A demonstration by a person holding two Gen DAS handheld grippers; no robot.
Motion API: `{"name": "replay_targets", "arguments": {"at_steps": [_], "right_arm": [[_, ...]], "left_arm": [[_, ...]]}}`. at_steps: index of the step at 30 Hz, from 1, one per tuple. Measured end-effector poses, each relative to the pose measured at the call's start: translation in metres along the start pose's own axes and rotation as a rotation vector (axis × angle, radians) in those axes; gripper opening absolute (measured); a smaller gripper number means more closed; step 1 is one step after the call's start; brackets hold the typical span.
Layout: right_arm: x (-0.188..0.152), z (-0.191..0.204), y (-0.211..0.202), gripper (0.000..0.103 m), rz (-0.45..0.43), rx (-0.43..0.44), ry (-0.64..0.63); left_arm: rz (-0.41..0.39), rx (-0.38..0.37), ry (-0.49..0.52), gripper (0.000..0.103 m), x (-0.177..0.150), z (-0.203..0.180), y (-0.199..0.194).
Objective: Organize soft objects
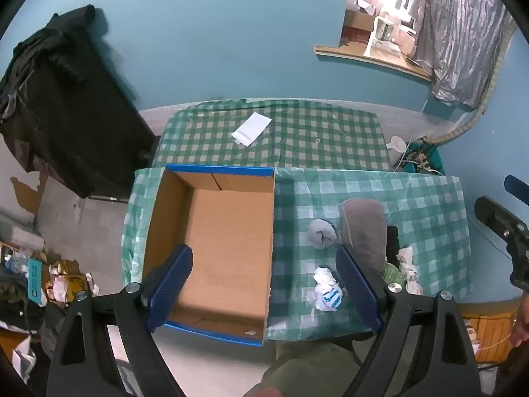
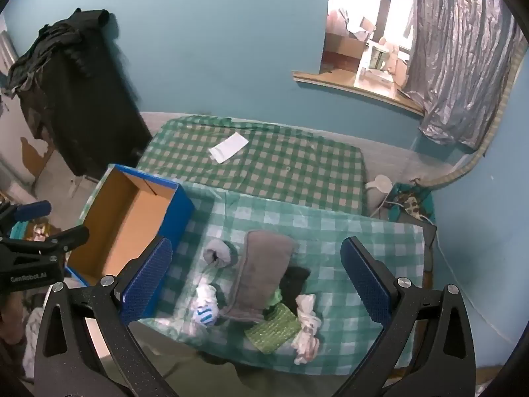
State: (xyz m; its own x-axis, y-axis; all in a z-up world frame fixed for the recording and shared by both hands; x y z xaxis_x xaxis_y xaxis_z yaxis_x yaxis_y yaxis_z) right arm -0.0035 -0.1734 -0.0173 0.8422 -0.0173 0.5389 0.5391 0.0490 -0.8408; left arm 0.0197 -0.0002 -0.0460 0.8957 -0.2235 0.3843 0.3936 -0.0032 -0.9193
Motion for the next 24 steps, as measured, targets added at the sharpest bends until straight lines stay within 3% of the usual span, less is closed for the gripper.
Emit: {"name": "replay_targets", "arguments": {"at_steps": [12,24], "right_arm": [[0.002,-0.005,-0.002,0.101,0.010,0.014,0.006],[0.000,-0.009,0.005,0.101,0.017,0.022,0.010]], "left_arm": [[-0.005,-0.027,-0.007,0.089,0.012,-0.004,-0.009],[-0.010,0.003,0.001,0.089,0.006,-0.009,-0.007]]}}
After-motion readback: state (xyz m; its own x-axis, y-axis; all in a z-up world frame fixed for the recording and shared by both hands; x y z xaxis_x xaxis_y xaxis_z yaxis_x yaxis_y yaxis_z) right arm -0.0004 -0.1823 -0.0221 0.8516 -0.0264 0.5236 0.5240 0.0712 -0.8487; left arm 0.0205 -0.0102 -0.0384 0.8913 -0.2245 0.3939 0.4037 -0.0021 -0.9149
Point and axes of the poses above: each gripper's, at about its wrist camera, not at the fingertips, and y roughly the way its jaws point, z to its left, x to its top, the point moved 5 cm from there along y, roughly the way its jaws point, and after that the axes turned 6 degrees about y, right-handed, at the moved point
